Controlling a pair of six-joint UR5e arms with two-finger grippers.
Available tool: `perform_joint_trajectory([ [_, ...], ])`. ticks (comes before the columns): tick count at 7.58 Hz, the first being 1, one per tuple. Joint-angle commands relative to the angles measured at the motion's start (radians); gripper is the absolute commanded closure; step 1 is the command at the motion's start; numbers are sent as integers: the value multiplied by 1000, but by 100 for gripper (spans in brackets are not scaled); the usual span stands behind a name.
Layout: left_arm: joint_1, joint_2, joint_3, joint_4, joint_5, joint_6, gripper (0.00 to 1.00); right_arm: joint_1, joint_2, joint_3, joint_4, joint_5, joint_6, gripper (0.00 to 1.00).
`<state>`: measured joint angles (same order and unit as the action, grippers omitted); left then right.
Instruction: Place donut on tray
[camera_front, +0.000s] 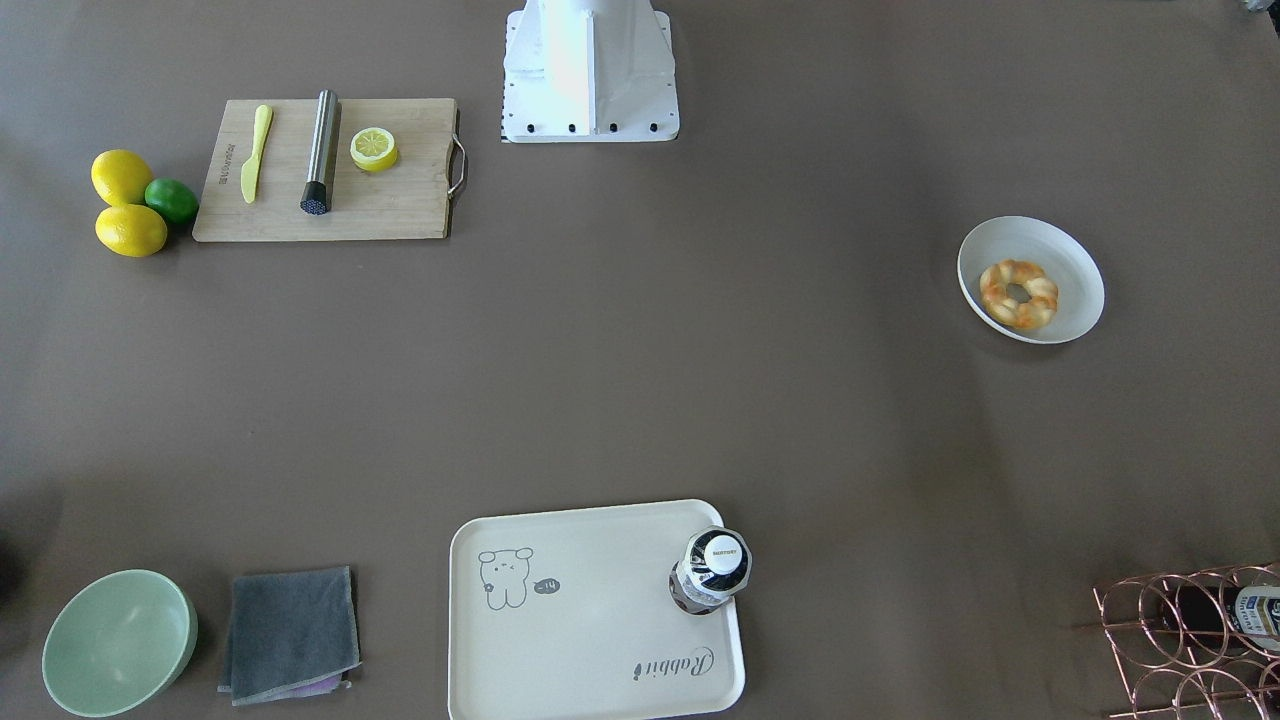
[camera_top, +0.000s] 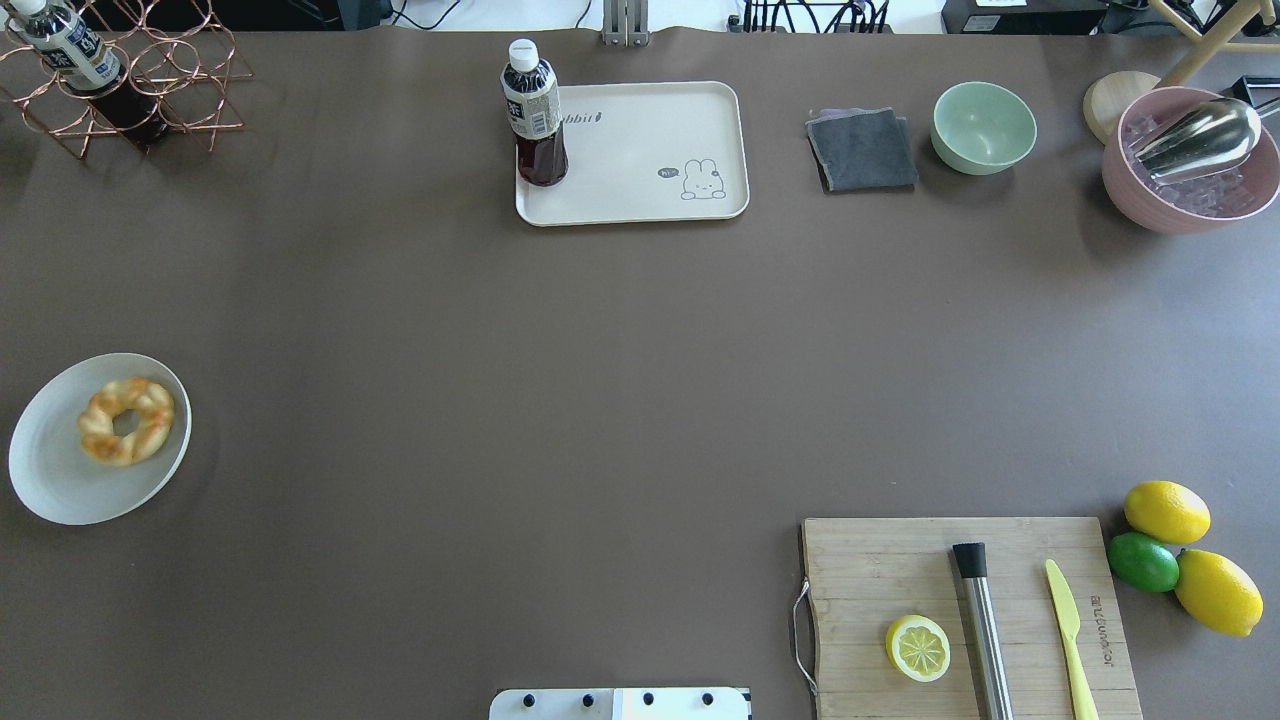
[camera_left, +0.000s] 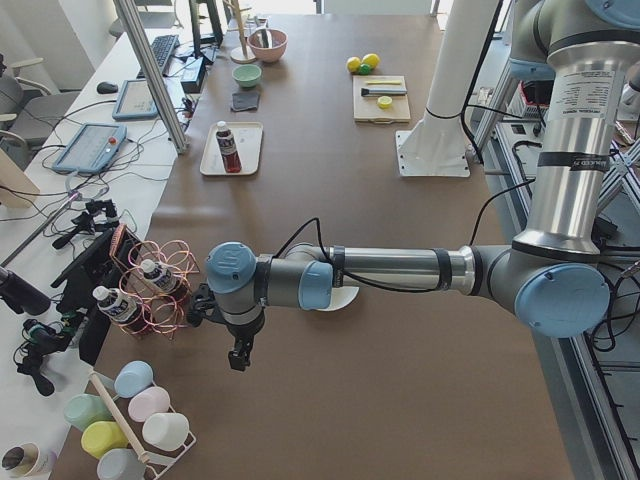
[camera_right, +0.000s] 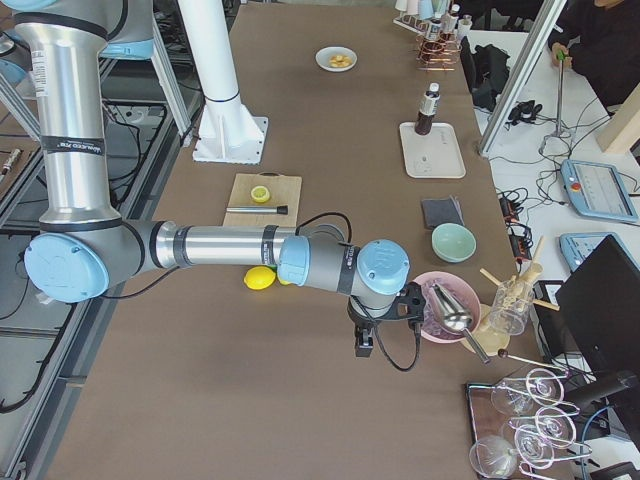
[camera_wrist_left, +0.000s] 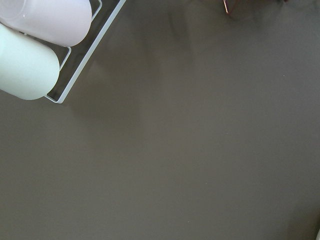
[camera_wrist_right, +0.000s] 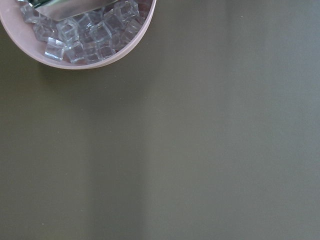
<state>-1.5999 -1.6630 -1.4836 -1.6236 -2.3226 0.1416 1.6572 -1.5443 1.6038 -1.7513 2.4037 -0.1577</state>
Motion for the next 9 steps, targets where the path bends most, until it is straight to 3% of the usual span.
perform_joint_trajectory([
  [1,21,35,-23,-33,-4,-51,2,-1,-11,4,-1,-6,7,0],
  [2,82,86,-50,-121,-6,-191,2,-1,-10,4,-1,-6,10,0],
  [4,193,187,-53,-437,-9,-446,2,-1,-10,2,-1,-8,15,0],
  [8,397,230,-41,-730,-32,-719,2,-1,-11,4,-1,-5,15,0],
  [9,426,239,7,-831,-30,-744,2,-1,-10,4,-1,-5,15,0],
])
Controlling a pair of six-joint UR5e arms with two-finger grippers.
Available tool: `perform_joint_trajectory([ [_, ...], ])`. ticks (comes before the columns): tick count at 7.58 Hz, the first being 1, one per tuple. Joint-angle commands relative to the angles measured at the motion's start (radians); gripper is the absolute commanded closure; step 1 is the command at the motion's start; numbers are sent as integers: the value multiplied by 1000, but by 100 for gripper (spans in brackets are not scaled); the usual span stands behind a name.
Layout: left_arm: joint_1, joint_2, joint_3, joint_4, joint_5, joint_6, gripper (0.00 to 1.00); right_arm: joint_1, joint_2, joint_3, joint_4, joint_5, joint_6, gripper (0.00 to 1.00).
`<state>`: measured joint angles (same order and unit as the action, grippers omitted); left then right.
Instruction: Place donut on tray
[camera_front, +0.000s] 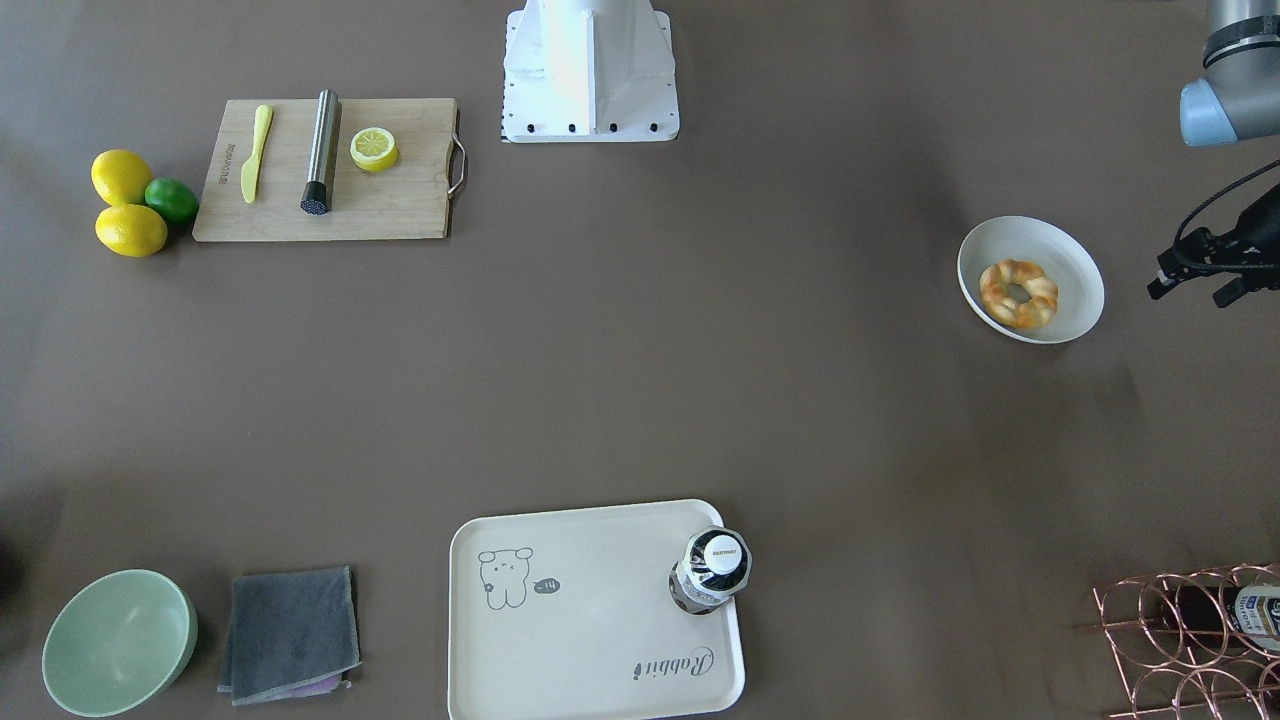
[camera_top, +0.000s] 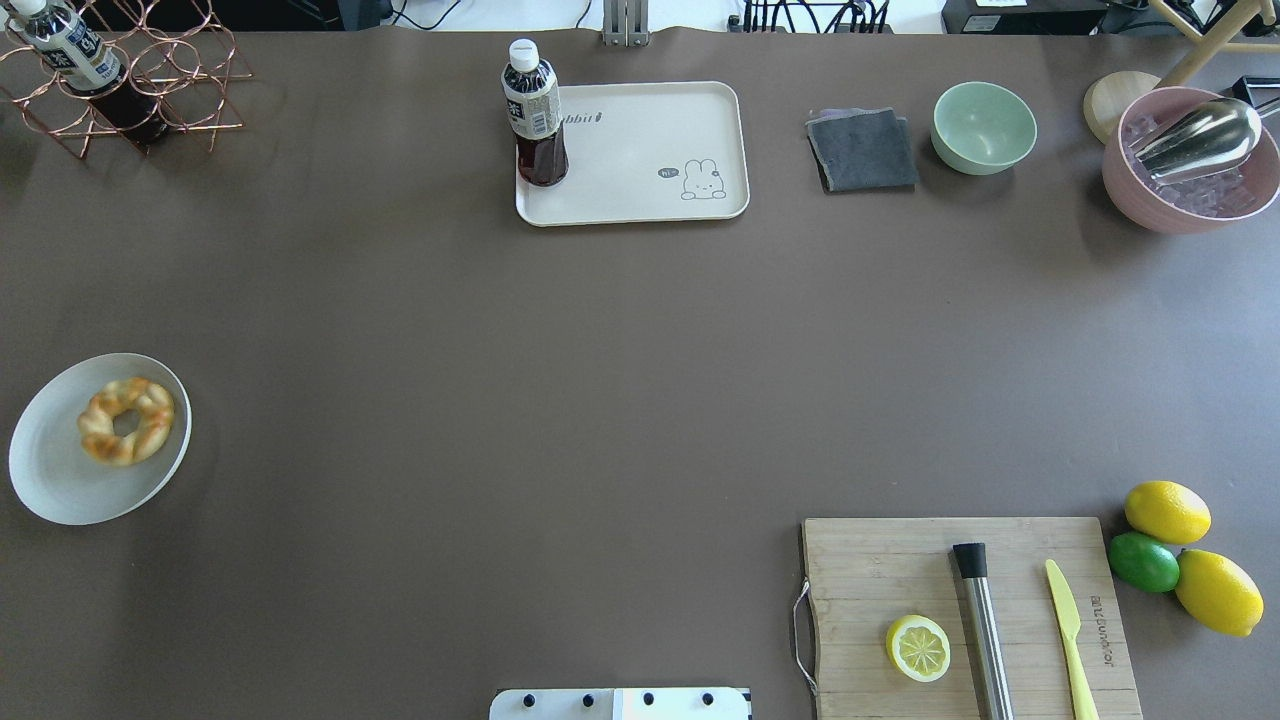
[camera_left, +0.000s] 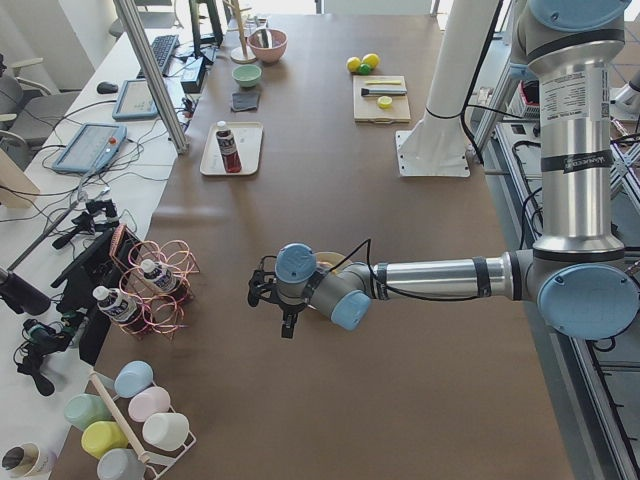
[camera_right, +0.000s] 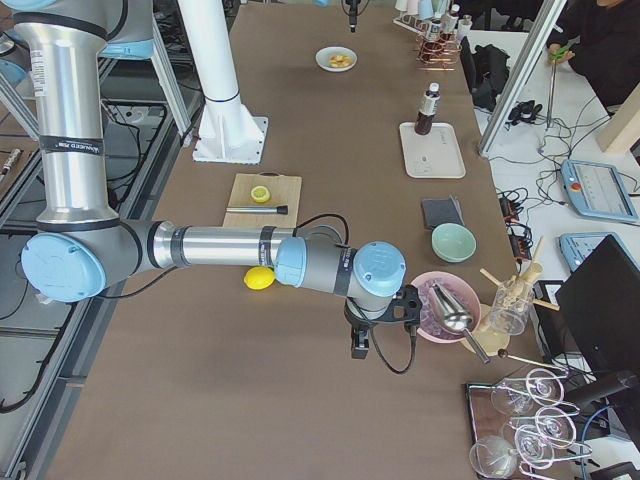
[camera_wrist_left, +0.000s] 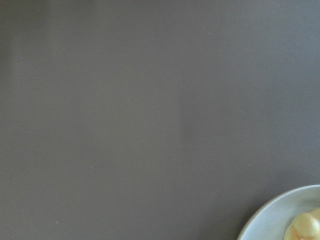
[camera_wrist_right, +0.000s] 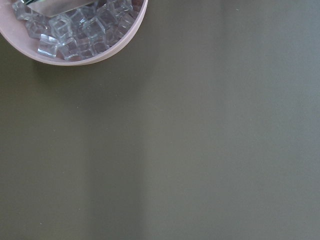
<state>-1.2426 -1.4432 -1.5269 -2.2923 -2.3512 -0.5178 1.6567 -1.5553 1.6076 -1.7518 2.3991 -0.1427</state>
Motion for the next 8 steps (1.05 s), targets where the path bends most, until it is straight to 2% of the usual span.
perform_joint_trajectory([
  [1,84,20,109,-273,-2,-115,2,0,1,-1,0,0,2,0],
  [3,159,15,120,-366,16,-235,2,0,3,-5,0,0,2,0],
  [5,186,9,128,-366,55,-232,3,0,3,-2,0,2,2,0],
  [6,186,6,134,-366,55,-228,7,0,3,0,0,3,9,0],
  [8,187,-3,134,-365,55,-235,34,0,12,-3,0,2,9,0],
])
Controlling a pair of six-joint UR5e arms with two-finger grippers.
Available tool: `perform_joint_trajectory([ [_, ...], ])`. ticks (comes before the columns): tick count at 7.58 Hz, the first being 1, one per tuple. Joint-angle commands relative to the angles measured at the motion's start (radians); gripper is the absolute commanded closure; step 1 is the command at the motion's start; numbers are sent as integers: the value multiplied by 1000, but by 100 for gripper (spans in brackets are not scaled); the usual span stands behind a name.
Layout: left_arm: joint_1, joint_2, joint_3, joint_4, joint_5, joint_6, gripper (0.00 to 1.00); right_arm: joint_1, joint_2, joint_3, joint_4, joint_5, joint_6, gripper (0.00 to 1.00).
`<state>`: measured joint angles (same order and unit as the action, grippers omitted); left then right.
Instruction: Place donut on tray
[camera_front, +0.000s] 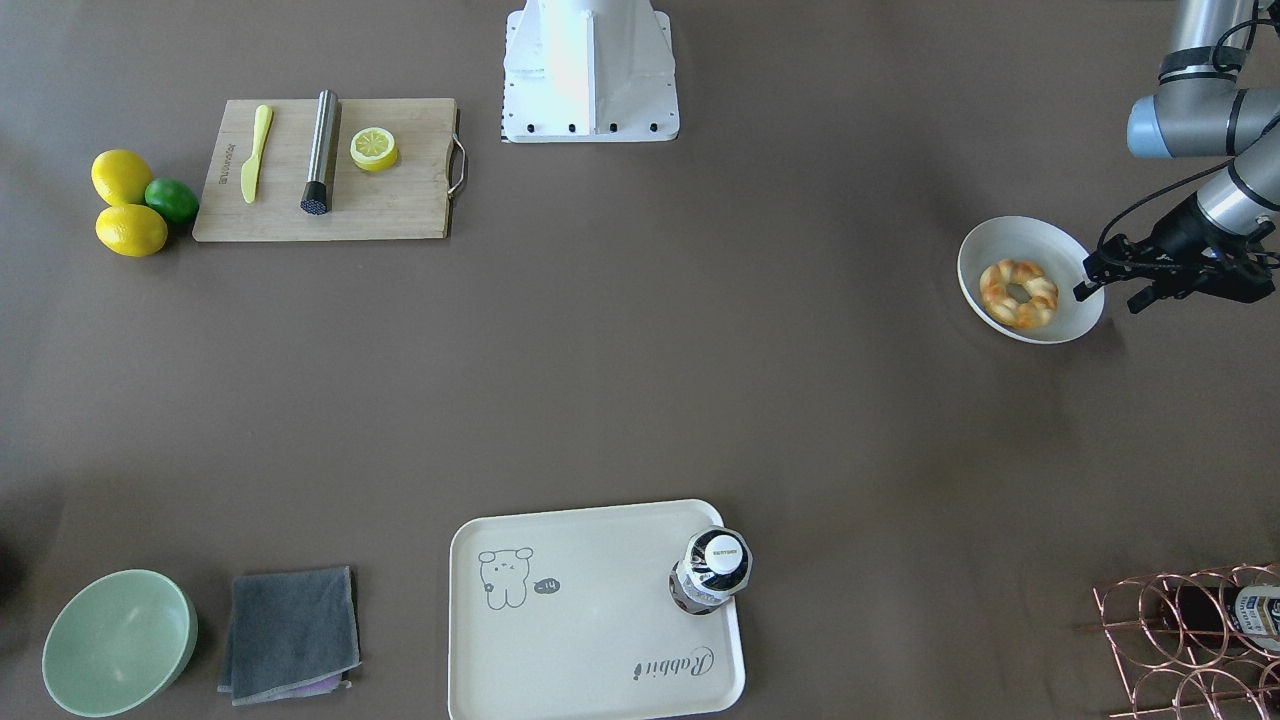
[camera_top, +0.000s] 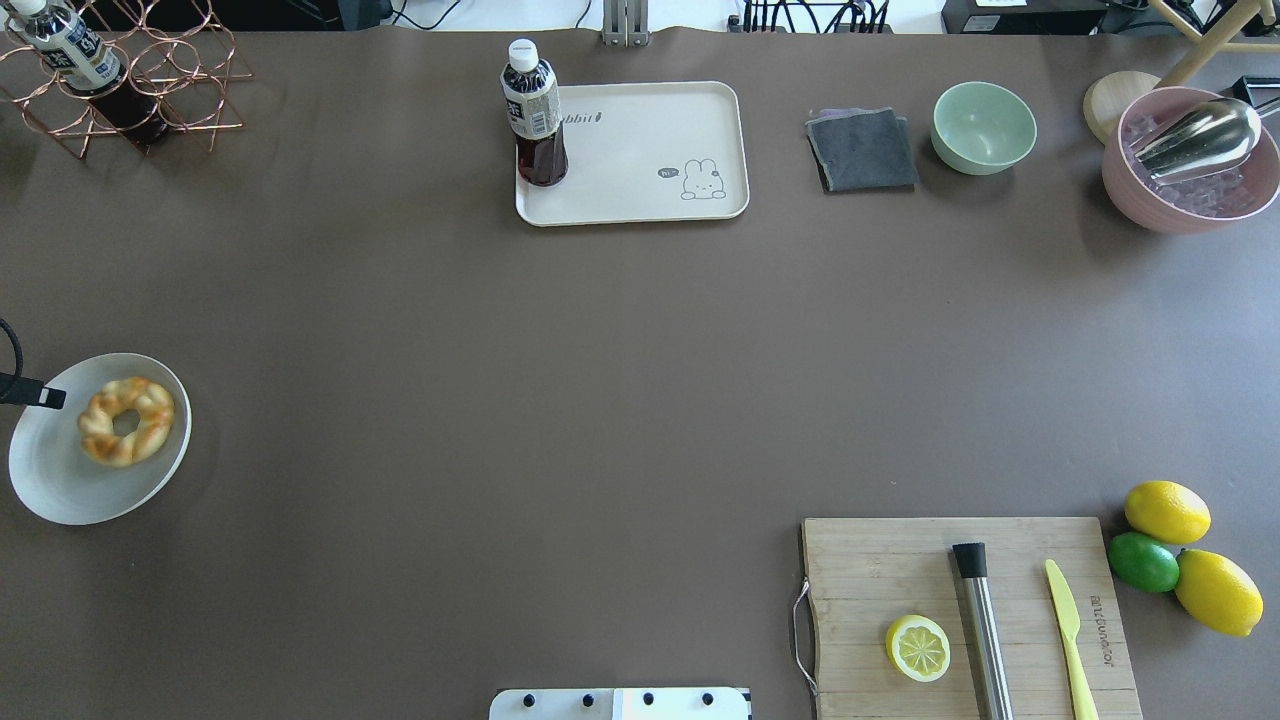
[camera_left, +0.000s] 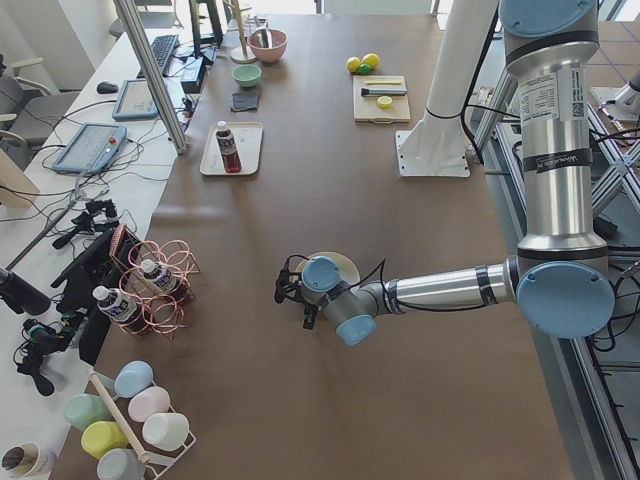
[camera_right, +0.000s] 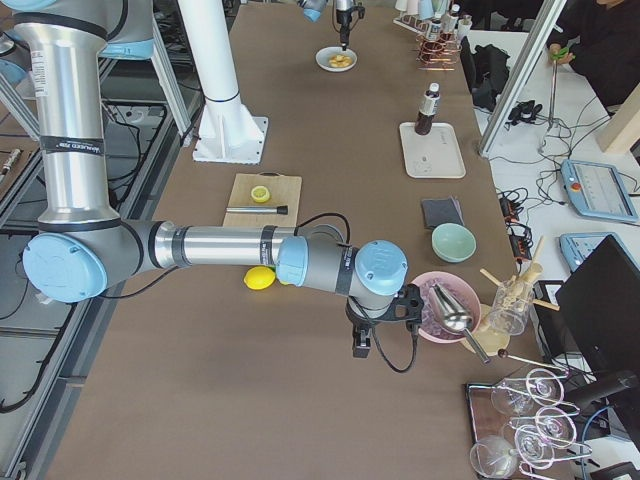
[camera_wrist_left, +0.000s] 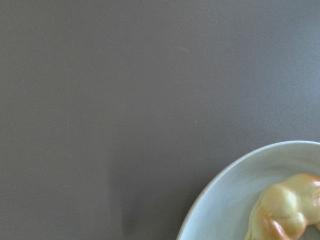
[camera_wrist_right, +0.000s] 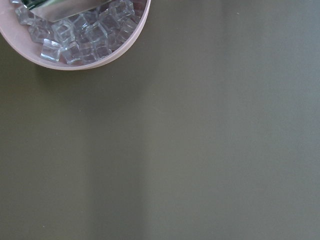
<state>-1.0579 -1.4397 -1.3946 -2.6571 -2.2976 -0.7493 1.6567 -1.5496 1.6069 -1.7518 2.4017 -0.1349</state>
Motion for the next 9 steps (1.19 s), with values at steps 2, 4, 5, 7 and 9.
perform_joint_trajectory([
  [2,4,-11,2,5,1,-2,49,-2,8,-9,0,-1,1,0],
  [4,26,-21,12,2,1,-2,56,-2,11,-12,0,-3,0,0],
  [5,29,-21,11,0,1,-4,58,-2,11,-12,0,-3,1,0],
  [7,29,-22,5,-1,-9,-5,100,-5,13,-13,0,-4,1,0],
  [9,24,-19,-16,-3,-46,-8,100,-6,17,-19,-2,-4,3,0],
])
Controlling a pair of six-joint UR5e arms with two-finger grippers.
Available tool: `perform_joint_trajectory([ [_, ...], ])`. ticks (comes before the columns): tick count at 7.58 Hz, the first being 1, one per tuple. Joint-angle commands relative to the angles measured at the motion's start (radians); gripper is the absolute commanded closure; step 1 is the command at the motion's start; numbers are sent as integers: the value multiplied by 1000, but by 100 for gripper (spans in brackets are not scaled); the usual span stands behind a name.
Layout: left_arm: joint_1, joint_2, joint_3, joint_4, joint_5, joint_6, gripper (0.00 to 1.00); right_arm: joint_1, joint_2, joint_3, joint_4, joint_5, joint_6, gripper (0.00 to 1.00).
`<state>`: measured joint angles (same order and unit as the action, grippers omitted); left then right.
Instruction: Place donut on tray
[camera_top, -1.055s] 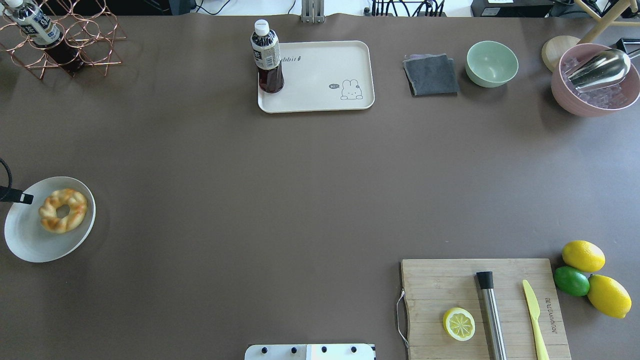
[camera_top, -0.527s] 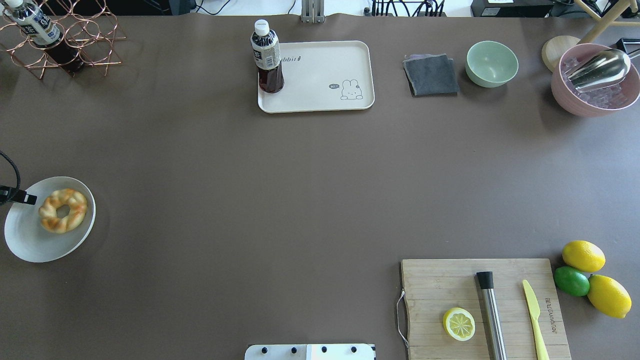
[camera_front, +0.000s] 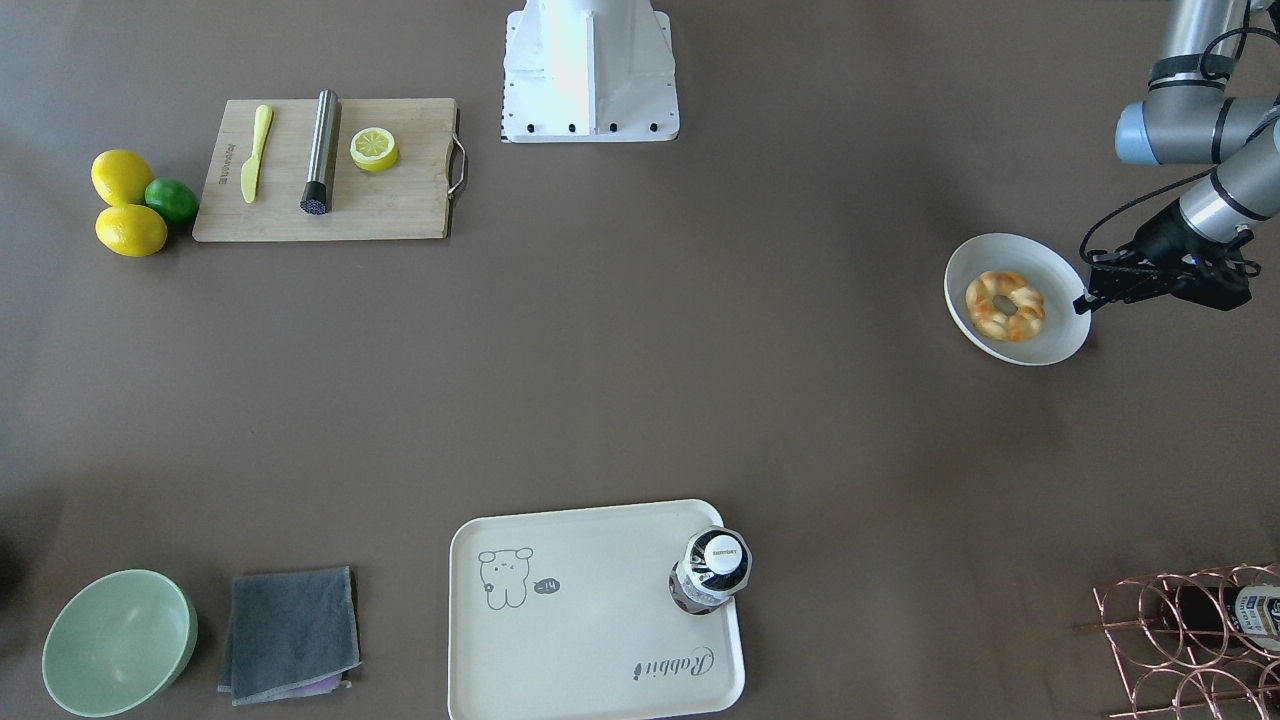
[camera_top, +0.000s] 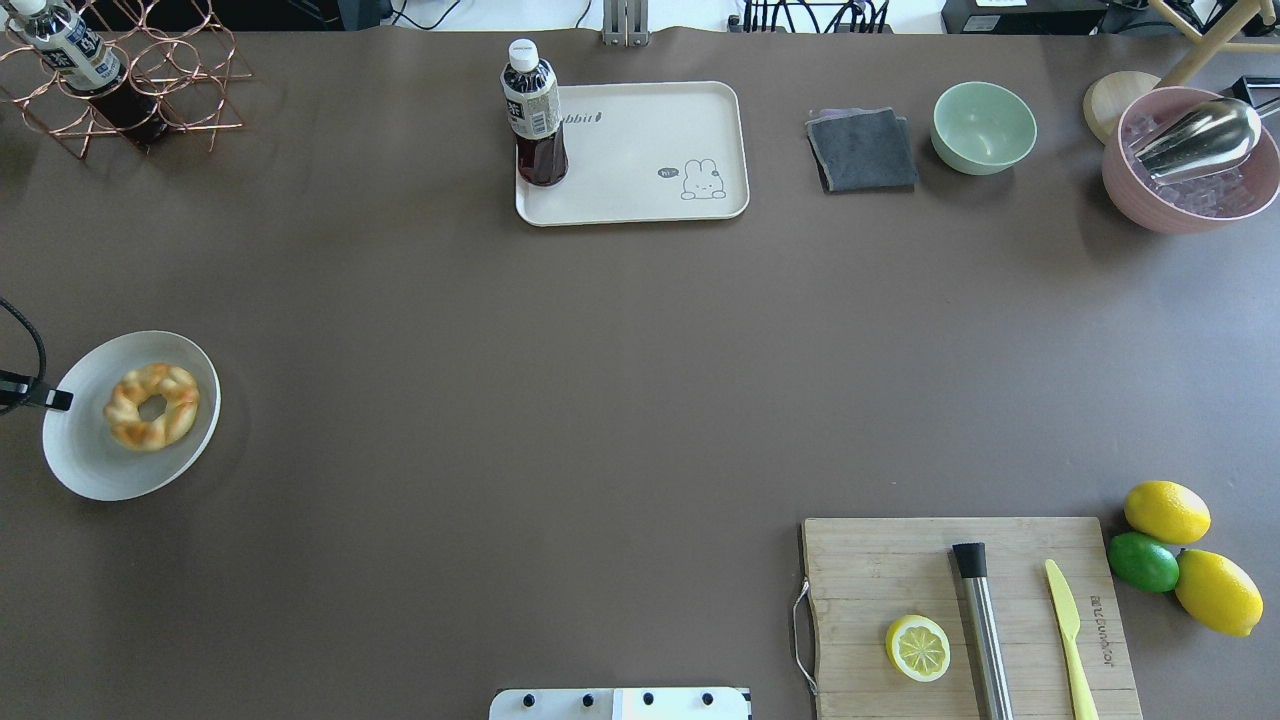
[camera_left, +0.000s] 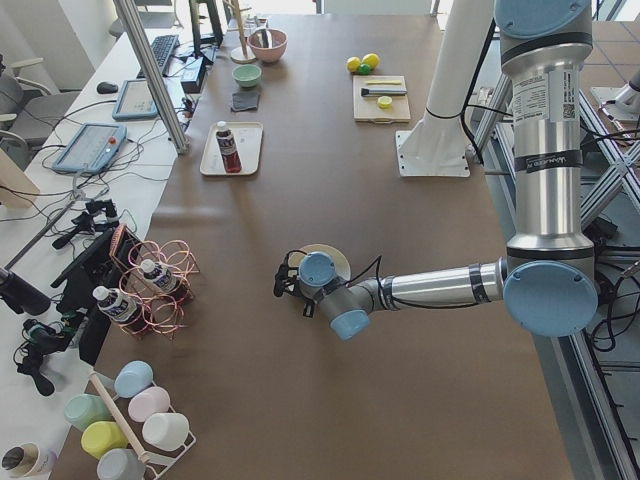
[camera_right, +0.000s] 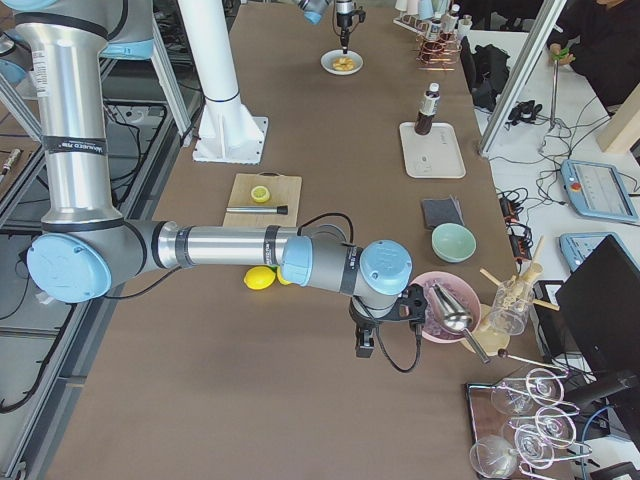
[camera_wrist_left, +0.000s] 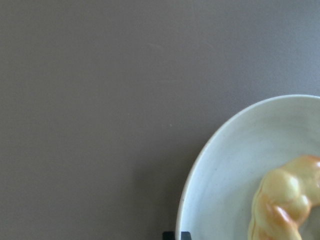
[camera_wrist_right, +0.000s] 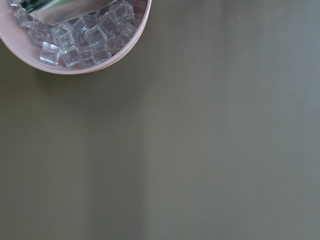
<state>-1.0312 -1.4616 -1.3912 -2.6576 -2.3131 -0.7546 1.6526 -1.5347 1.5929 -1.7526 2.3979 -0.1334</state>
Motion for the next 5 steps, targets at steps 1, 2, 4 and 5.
perform_joint_trajectory([
  [1,-18,0,-49,16,-127,-14,100,-1,2,-5,-1,3,3,0],
  [2,-77,-26,-58,18,-213,-75,100,-1,5,-5,-1,4,3,0],
  [4,-116,-55,-106,81,-272,-182,100,-1,13,7,-1,6,12,0],
  [5,-116,-100,-139,178,-267,-198,100,-17,21,27,4,6,87,0],
])
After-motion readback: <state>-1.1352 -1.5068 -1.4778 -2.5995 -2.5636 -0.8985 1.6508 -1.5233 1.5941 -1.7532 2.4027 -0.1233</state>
